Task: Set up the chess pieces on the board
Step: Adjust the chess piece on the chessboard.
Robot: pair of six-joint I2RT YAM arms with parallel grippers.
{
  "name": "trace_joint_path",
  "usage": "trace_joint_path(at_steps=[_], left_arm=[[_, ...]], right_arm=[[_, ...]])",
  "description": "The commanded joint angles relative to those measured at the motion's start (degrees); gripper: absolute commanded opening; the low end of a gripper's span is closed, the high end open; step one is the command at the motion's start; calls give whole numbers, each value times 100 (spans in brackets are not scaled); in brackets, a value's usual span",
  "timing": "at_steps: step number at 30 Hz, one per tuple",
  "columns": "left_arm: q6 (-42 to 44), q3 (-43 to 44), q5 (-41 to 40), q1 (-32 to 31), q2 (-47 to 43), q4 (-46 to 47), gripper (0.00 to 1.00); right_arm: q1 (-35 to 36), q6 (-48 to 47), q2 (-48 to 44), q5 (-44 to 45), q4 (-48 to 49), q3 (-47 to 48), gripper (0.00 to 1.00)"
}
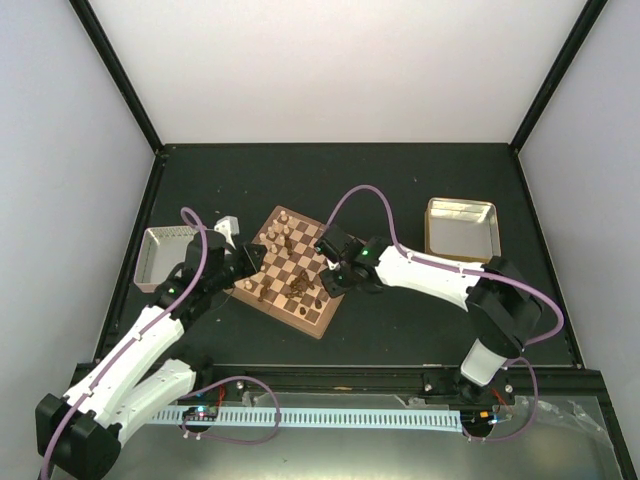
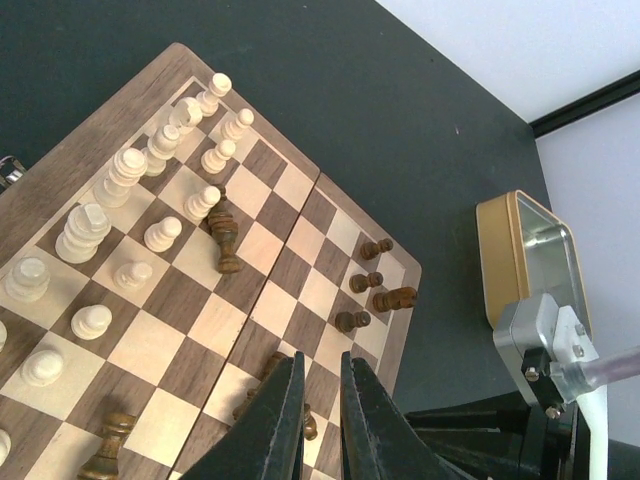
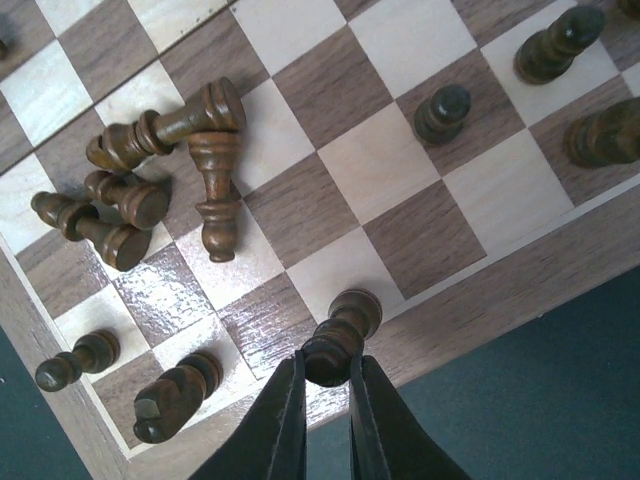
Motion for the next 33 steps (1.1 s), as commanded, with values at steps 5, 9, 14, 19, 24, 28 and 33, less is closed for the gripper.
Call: trace_joint_path(at_steps=[5, 9, 14, 19, 24, 28, 33], left_arm=[[91, 276, 72, 44, 58, -28, 2], [86, 277, 76, 44, 50, -35, 2], [83, 285, 93, 44, 56, -25, 2], [78, 294, 118, 44, 76, -28, 2], [61, 286, 136, 44, 84, -22, 2], [65, 285, 156, 44, 89, -26, 2], [60, 285, 154, 44, 85, -34, 2]], right_arm=[[42, 141, -96, 416, 8, -68, 12], [-26, 269, -64, 719, 65, -41, 12], [-145, 248, 26, 603, 254, -18, 12], [-160, 130, 175, 350, 285, 129, 13], [-164, 120, 261, 264, 319, 146, 14], [-176, 149, 294, 338, 328, 119, 15], [-239, 132, 300, 336, 365, 94, 17]])
